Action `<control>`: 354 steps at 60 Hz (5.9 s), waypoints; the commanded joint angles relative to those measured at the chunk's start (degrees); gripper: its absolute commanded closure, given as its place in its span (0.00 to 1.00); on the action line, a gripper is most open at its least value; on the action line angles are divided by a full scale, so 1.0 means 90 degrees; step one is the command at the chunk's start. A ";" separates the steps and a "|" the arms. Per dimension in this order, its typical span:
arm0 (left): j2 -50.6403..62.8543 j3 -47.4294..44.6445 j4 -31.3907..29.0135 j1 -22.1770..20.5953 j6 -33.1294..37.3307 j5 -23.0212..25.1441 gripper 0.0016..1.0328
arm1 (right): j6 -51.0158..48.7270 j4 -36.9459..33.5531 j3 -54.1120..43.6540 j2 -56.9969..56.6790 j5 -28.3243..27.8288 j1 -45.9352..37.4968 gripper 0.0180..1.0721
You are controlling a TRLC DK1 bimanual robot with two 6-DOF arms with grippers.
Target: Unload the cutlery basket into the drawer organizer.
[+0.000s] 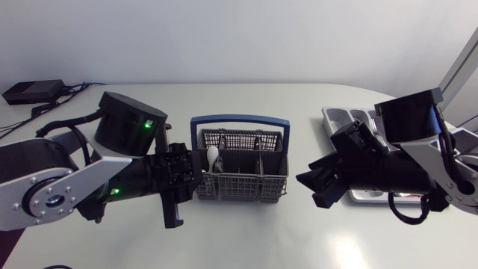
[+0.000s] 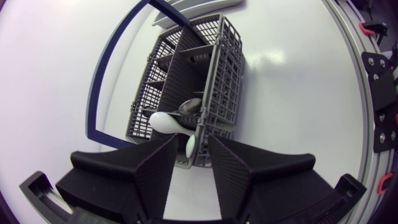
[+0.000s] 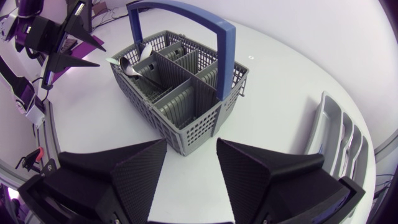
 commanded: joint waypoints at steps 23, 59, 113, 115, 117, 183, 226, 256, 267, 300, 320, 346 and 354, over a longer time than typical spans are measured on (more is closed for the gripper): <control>0.0691 0.0393 0.0181 0.0288 0.0514 -0.0170 0.72 | -0.0146 0.0049 -0.0276 -0.0064 0.0043 0.0026 0.43; 0.1199 0.0588 0.0191 0.0434 0.0826 -0.0150 0.97 | -0.0165 0.0117 -0.0363 -0.0044 0.0043 0.0036 0.43; -0.0617 0.2141 -0.1372 -0.0103 -0.2221 -0.0121 0.97 | -0.0067 -0.0254 -0.0490 -0.1450 0.0990 0.0758 0.43; -0.0519 0.2180 -0.1391 -0.0162 -0.2455 -0.0111 0.97 | -0.0067 -0.0264 -0.0490 -0.1558 0.1029 0.0807 0.43; -0.0422 0.2229 -0.1401 -0.0230 -0.2689 -0.0111 0.97 | -0.0067 -0.0273 -0.0490 -0.1655 0.1049 0.0836 0.43; 0.2361 0.4162 -0.1860 0.0678 -0.6234 0.3619 0.97 | -0.0868 0.2881 0.0008 0.0454 0.3012 0.2584 0.49; 0.2488 0.4172 -0.2006 0.0708 -0.6312 0.3902 0.97 | -0.1161 0.3037 0.0232 0.0766 0.3305 0.2750 0.91; 0.2400 0.4426 -0.2075 0.0717 -0.6342 0.4010 0.63 | -0.1259 0.2832 0.0144 0.0669 0.3246 0.2819 0.93; 0.2400 0.5207 -0.2075 0.1059 -0.6449 0.4020 0.35 | -0.1269 0.2637 -0.0070 0.0444 0.3197 0.2877 0.93; 0.0926 0.3879 -0.2690 0.1235 -0.3119 0.2223 0.33 | -0.2392 0.0771 -0.0608 -0.1167 -0.0055 -0.0316 0.91; 0.0447 0.2414 -0.2016 0.1079 -0.1342 0.2008 0.32 | -0.4521 -0.0020 -0.0510 -0.0630 -0.1666 -0.2816 0.91; 0.0867 0.2317 -0.1801 0.0649 -0.0765 0.1402 0.32 | -0.7880 -0.0693 0.0740 0.2241 -0.2486 -0.5463 0.91; 0.0936 0.2317 -0.1801 0.0551 -0.0638 0.1334 0.32 | -0.9062 -0.1318 0.1492 0.3140 -0.2389 -0.5970 0.92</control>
